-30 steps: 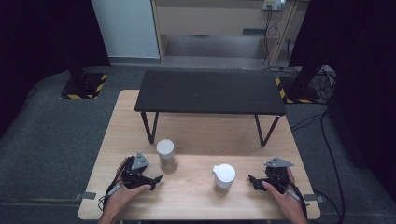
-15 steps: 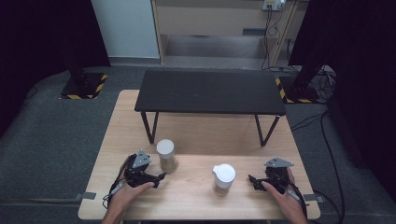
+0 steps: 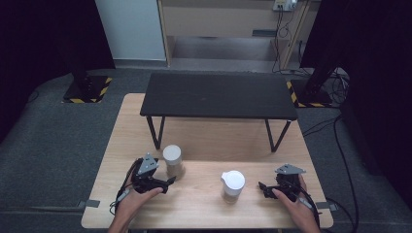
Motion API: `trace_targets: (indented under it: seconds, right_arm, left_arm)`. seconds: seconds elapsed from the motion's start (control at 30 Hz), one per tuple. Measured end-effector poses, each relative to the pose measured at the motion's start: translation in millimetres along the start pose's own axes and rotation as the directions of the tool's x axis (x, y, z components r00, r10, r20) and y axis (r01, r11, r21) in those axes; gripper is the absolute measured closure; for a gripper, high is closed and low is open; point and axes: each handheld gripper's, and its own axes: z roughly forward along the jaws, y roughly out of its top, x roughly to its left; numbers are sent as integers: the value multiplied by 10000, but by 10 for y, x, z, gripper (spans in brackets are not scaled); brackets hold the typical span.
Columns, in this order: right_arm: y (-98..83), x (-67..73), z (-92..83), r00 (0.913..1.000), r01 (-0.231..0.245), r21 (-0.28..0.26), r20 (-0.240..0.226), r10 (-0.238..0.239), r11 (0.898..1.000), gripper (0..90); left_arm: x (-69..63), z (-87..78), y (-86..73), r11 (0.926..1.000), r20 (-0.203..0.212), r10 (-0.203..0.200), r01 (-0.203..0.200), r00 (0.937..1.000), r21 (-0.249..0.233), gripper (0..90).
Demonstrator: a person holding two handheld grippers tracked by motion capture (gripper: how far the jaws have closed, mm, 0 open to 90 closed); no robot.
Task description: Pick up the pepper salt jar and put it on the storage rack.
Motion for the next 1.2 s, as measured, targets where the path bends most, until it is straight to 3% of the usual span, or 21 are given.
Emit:
trace_targets:
  seconds: [0.57,1.2]
  right_arm:
    - [-9,4,-9,10000,20,-2,-2,-20,10000,17]
    - [-51,38,-52,10000,32,-9,17,-32,10000,17]
  left_arm:
    - [-29,51,2,9974,60,3,2,10000,-725,18]
    - [14,143,14,9945,183,-62,81,9998,-1040,27]
